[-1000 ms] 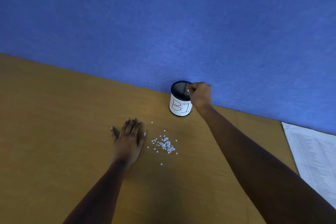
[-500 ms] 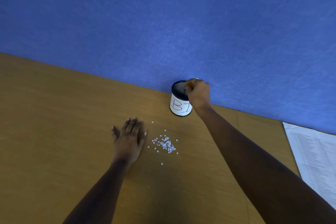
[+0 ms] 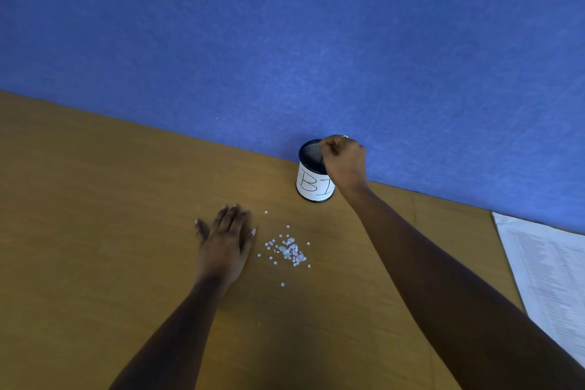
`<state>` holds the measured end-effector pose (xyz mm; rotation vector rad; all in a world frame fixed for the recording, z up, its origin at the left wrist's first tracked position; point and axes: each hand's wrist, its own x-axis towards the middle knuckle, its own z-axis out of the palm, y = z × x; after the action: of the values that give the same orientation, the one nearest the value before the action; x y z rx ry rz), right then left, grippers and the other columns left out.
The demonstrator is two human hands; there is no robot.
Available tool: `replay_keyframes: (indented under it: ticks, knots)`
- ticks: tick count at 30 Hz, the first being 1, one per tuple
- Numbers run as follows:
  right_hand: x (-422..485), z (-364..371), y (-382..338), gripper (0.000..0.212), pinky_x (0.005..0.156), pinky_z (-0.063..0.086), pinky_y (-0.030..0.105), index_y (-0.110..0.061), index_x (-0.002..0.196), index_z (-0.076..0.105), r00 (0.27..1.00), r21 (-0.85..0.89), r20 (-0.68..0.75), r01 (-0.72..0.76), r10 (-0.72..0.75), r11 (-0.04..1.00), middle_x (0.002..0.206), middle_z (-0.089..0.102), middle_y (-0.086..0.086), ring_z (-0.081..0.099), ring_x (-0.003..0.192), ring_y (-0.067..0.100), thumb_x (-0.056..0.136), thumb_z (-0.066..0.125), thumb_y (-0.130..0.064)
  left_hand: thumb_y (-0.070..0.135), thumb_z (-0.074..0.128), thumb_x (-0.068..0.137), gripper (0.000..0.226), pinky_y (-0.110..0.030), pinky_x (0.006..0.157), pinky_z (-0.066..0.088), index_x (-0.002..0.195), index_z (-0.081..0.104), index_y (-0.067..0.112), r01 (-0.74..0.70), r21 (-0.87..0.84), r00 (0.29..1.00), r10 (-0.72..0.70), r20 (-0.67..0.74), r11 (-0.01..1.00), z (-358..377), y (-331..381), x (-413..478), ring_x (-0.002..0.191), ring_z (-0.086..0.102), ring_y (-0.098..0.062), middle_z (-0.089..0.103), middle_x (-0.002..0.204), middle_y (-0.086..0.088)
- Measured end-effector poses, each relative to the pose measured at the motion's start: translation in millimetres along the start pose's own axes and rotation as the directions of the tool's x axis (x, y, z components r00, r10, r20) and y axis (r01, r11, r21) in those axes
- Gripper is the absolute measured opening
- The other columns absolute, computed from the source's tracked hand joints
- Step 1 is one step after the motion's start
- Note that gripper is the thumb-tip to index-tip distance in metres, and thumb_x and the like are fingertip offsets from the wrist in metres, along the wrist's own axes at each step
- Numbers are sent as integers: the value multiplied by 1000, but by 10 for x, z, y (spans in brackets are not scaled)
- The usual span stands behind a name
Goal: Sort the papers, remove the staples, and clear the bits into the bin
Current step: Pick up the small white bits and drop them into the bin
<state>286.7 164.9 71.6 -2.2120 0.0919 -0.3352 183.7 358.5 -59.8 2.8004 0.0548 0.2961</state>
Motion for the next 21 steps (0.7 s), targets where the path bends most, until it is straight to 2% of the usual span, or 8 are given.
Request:
replay_keyframes:
  ticks: [4,7,10,13,15,17,19,21]
  knots:
    - [3,2,47,21,84,49,23,1,98,69,999,-10,33,-8,9,1000,101,71,13,66,95,21,84,53,1,52,20,83,65,-62,105,21,125,56,17,-2,2,1000,2,-4,1000,2,-2,-3,133,40,-20,51,137,-2]
    - [-35,-7,62,19,89,50,25,3,97,69,999,43,25,-24,23,999,101,71,15,67,97,23,84,55,5,52,20,83,65,-62,105,21,125,56,17,-3,0,1000,3,-8,1000,4,-2,0,133,40,-20,51,137,-3]
    - [-152,20,39,17,88,51,25,0,97,70,999,121,-39,-25,30,992,100,72,14,67,95,22,85,58,0,53,19,83,66,-62,106,19,127,55,18,-2,-3,1000,2,-3,1000,8,-2,1,135,38,-19,50,138,-2]
    - [-391,91,27,15,75,46,6,-2,93,71,996,152,-52,86,-79,985,95,72,9,66,84,15,84,59,-2,53,17,82,68,-61,107,17,128,53,18,-2,-5,1000,2,0,1000,5,-3,0,136,36,-19,48,140,-2]
    - [-581,175,65,14,69,41,-1,0,88,71,981,140,7,192,-195,971,91,70,9,61,78,11,82,59,3,54,15,82,70,-61,107,16,130,51,19,-2,2,1000,2,6,1000,-1,-4,-4,137,34,-19,46,142,-1]
    - [-730,275,169,15,71,41,0,1,86,71,963,118,91,241,-253,963,90,71,12,63,79,15,80,57,7,54,14,81,71,-60,108,15,131,50,19,-2,-2,1000,2,11,1000,-5,-5,-13,138,32,-18,45,143,0]
    - [-825,360,302,21,75,41,3,2,90,71,953,52,200,223,-229,973,94,71,15,66,87,21,80,53,9,55,12,81,73,-59,109,13,132,48,19,0,-7,1000,0,16,1000,-12,-2,-17,139,30,-18,43,144,0]
    - [-900,433,423,27,84,44,15,1,98,69,934,-30,325,170,-151,985,102,70,15,65,95,24,82,48,8,56,12,80,73,-59,109,13,133,47,20,0,-4,1000,0,19,1000,-20,1,-17,139,29,-17,42,145,0]
